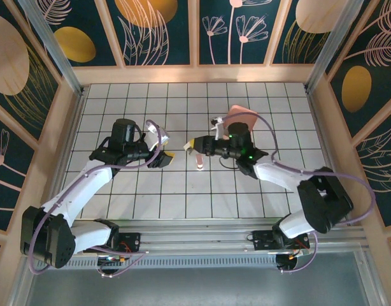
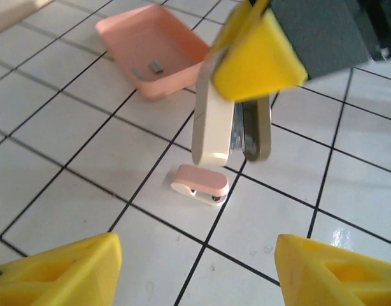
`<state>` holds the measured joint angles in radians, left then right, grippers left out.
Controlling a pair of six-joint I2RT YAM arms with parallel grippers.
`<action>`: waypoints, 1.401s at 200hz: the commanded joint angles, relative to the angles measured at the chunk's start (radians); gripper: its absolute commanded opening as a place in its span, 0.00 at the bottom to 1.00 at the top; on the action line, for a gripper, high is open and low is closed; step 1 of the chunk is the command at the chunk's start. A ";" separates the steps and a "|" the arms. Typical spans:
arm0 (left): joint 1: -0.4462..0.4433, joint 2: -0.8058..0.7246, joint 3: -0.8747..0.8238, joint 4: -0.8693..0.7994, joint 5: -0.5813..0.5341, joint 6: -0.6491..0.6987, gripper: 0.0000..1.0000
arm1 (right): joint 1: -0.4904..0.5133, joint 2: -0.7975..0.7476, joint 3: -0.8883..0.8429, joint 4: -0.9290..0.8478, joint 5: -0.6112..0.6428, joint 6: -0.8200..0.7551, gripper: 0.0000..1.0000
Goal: Load the staples into the stapler
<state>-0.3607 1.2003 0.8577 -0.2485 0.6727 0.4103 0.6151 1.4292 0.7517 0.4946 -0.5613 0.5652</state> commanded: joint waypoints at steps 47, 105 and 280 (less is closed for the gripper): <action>-0.080 0.091 0.103 -0.084 0.248 0.238 0.65 | -0.053 -0.106 -0.117 0.265 -0.361 -0.369 0.10; -0.124 0.137 0.109 -0.051 0.315 0.201 0.57 | -0.062 -0.075 -0.095 0.290 -0.483 -0.448 0.08; -0.149 0.198 0.165 0.048 0.353 0.022 0.10 | -0.063 -0.097 -0.095 0.258 -0.435 -0.428 0.39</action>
<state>-0.5011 1.3930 1.0092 -0.2699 0.9897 0.5022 0.5556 1.3769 0.6666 0.7158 -1.0447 0.1223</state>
